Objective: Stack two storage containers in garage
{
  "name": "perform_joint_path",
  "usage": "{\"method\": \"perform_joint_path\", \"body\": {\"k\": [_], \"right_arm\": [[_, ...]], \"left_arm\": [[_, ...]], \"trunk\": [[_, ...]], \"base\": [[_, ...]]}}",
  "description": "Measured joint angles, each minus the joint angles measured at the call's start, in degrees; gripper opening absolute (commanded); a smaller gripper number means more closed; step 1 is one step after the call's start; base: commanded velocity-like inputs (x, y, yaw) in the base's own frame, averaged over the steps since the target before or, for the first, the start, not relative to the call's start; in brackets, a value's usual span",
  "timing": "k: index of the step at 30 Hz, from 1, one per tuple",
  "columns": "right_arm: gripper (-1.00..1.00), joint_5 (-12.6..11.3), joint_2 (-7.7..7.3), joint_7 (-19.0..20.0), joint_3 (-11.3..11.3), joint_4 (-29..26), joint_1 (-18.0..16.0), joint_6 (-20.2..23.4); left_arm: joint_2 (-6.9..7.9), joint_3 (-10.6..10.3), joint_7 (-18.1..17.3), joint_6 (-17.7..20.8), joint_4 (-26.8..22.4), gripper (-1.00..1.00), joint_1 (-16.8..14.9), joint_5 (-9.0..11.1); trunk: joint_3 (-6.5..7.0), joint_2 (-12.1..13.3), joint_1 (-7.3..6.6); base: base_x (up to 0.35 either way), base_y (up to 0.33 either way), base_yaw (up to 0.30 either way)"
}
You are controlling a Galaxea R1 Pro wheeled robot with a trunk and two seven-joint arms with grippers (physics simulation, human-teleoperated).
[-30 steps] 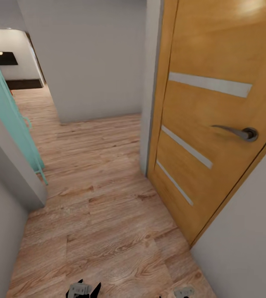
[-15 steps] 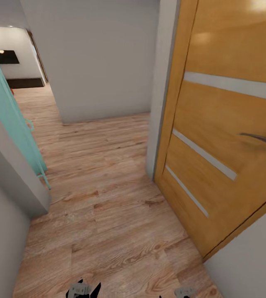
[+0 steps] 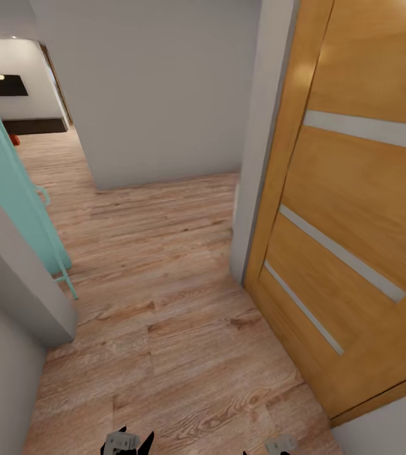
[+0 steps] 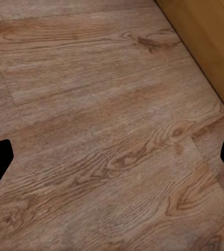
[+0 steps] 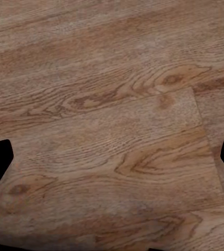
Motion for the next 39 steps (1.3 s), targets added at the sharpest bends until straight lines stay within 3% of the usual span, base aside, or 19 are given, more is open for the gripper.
{"method": "perform_joint_path", "body": {"k": [22, 39], "right_arm": [[1.0, 0.0, 0.0, 0.0, -0.04, 0.0, 0.0, 0.03], [1.0, 0.0, 0.0, 0.0, -0.05, 0.0, 0.0, 0.02]], "left_arm": [[0.0, -0.01, 0.0, 0.0, 0.03, 1.0, 0.0, 0.0], [0.0, -0.01, 0.0, 0.01, 0.02, 1.0, 0.0, 0.0]], "trunk": [[-0.03, 0.0, 0.0], [-0.03, 0.0, 0.0]], "base": [[0.334, 0.02, 0.001], [0.328, 0.013, 0.08]]}}
